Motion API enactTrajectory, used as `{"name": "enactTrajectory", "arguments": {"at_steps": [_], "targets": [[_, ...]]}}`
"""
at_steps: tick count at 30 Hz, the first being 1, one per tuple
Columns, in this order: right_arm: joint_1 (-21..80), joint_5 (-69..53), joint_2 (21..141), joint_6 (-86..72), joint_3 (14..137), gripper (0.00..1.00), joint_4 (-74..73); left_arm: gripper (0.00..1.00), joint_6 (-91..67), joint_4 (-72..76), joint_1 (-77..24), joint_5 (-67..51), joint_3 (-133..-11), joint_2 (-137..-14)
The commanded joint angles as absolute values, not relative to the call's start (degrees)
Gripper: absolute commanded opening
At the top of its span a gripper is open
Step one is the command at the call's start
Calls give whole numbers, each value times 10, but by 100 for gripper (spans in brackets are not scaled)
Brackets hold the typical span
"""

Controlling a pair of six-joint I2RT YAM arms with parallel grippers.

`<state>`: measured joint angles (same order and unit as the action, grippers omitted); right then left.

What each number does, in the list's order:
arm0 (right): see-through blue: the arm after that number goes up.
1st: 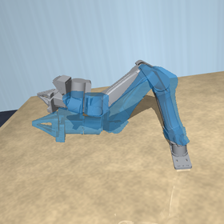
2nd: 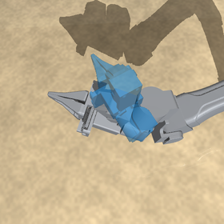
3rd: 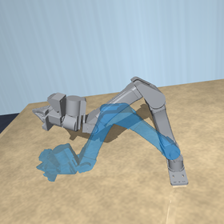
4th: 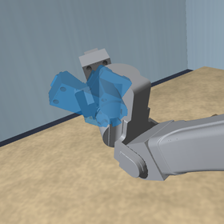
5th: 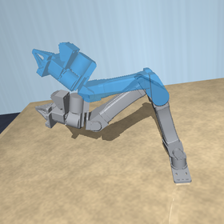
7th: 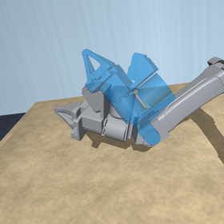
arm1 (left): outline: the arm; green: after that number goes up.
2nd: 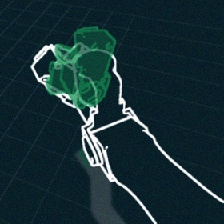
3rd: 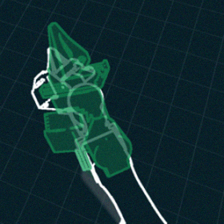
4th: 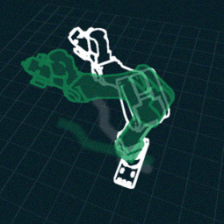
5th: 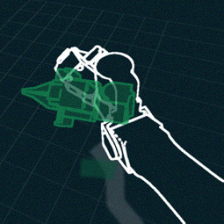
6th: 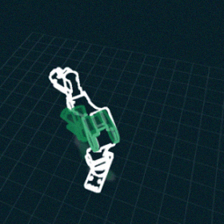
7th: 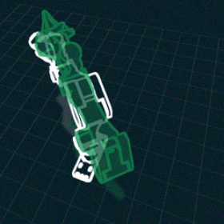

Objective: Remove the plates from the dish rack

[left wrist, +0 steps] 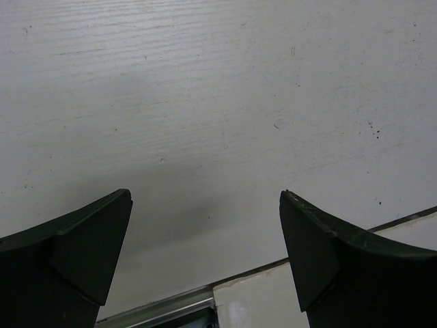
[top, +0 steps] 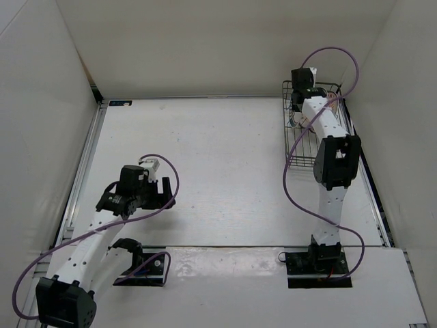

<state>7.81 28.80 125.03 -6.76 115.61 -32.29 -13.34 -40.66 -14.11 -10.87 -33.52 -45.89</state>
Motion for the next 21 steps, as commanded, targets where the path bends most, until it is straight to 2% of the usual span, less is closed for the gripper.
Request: {"name": "enactTrajectory", "arguments": {"at_steps": [1,4,9,10,13,14,18,20,21], "targets": [[83,378,1189,-56,1161,0,-319,100,-139,-396,-142,-120,-337,-464],[91,395,1152,-70,1192,0,-334,100,-124,-400,-143,-140,-337,-470],[140,360,1088,-91,1237,0,-361,100,-119,-405,-143,-131,-343,-469],[167,347,1037,-113,1227,0,-365,100,-120,-406,-144,-122,-341,-466],[192,201,948,-191,1133,0,-370,100,-123,-410,-143,-102,-337,-462],[198,92,923,-202,1061,0,-367,100,-130,-410,-143,-93,-336,-463],[267,-43,890,-257,936,0,-320,100,-182,-428,-143,-36,-340,-478],[298,-62,888,-278,847,0,-290,100,-190,-431,-144,-33,-343,-497],[316,-95,885,-283,774,0,-226,100,-192,-441,-144,-28,-350,-503]]}}
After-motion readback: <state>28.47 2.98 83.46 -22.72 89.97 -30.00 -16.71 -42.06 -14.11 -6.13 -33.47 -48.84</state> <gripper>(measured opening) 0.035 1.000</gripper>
